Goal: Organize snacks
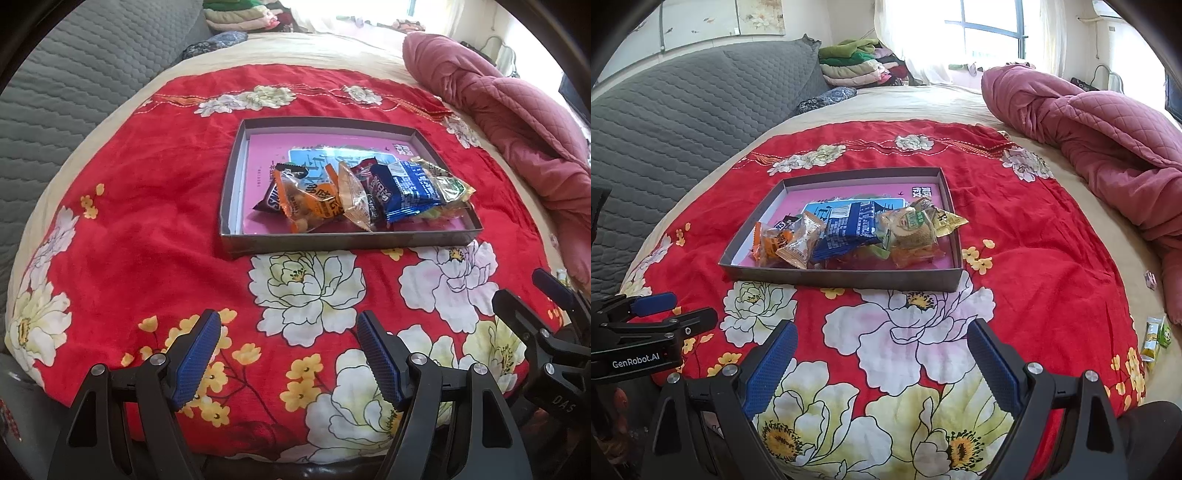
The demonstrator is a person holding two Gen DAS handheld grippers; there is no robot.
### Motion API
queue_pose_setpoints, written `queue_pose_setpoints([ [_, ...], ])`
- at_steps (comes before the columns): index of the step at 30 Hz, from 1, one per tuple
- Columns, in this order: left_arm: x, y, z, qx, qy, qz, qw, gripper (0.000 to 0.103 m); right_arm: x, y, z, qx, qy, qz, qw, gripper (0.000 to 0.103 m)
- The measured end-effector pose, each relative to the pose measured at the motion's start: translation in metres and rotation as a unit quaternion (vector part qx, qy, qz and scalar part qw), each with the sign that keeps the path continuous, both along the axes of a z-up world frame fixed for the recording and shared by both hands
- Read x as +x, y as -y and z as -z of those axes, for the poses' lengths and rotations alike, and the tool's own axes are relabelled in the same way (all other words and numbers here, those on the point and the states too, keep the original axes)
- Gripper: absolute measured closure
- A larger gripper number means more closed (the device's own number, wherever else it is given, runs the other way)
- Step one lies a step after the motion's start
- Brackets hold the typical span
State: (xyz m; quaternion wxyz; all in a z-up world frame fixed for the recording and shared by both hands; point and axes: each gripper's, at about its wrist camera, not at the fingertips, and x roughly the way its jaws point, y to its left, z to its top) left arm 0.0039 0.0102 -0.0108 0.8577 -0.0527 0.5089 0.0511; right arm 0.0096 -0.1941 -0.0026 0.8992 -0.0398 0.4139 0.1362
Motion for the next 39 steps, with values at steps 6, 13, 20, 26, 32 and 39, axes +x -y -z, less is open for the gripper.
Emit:
queue_pose_setpoints([
  [6,0.0012,-0.0009,0.0015,0.000,-0.002,-0.003,1.0000,0.026,0.0002,0.0001,-0.0002,-0.001,0.001,-0.001,1.000,0.010],
  [13,0.0018,-0.0002,0.0031,0.008,-0.007,-0.005,0.9999,0.026,-0.0001,-0.0003,0.0003,-0.001,0.000,0.000,1.000,0.010],
  [20,0.0021,-0.0006,0.0041,0.013,-0.010,-0.008,0.9998,0.026,0.0003,0.0004,0.0003,0.000,0.001,0.001,1.000,0.010],
  [26,0.0036,-0.0003,0.0052,0.024,-0.015,-0.012,0.9995,0.026,0.0003,0.0009,-0.0003,0.000,0.002,0.001,1.000,0.010],
  [32,0.0042,-0.0009,0.0057,0.021,-0.016,-0.012,0.9996,0.026,0.0003,0.0008,-0.0001,-0.001,0.001,0.001,1.000,0.010],
  [39,0.0034,-0.0002,0.0060,0.019,-0.012,-0.013,0.9997,0.026,0.0006,0.0008,0.0002,0.000,0.002,0.002,1.000,0.010],
])
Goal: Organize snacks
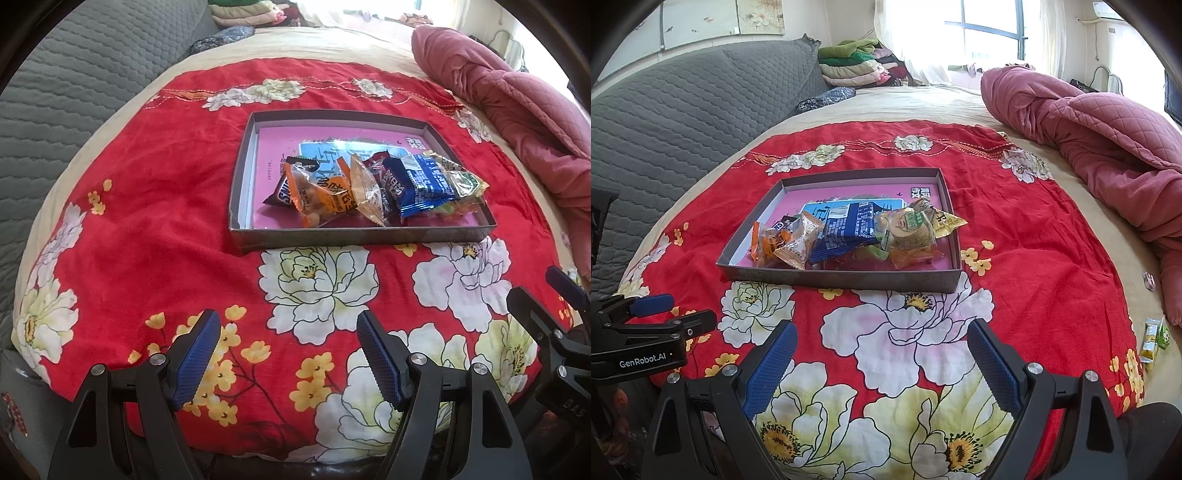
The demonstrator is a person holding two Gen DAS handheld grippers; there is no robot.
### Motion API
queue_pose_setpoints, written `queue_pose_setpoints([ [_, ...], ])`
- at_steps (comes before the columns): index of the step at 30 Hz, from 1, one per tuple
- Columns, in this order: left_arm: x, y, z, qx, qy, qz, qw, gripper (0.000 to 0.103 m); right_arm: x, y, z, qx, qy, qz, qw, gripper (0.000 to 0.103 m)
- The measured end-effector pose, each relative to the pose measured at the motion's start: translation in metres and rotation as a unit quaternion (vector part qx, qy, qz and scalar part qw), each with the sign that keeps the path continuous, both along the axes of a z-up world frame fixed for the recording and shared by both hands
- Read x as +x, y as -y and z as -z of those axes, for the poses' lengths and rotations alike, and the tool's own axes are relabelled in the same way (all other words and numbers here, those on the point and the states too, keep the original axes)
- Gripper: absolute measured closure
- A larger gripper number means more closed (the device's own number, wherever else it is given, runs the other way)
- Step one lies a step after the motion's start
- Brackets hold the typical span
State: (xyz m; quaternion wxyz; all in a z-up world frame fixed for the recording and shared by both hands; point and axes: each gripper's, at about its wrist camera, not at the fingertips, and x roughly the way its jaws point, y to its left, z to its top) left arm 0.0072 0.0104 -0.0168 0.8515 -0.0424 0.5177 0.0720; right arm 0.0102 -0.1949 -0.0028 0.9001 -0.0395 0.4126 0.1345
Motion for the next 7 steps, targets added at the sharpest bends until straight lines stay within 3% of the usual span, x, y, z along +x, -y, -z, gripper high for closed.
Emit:
queue_pose_setpoints([
  [7,-0.0008,-0.0057,-0.0088,-0.009,0.043,-0.001,0.9990,0.026,0.0033,0.0039,0.0020,0.004,0.001,0.006,1.000,0.010],
])
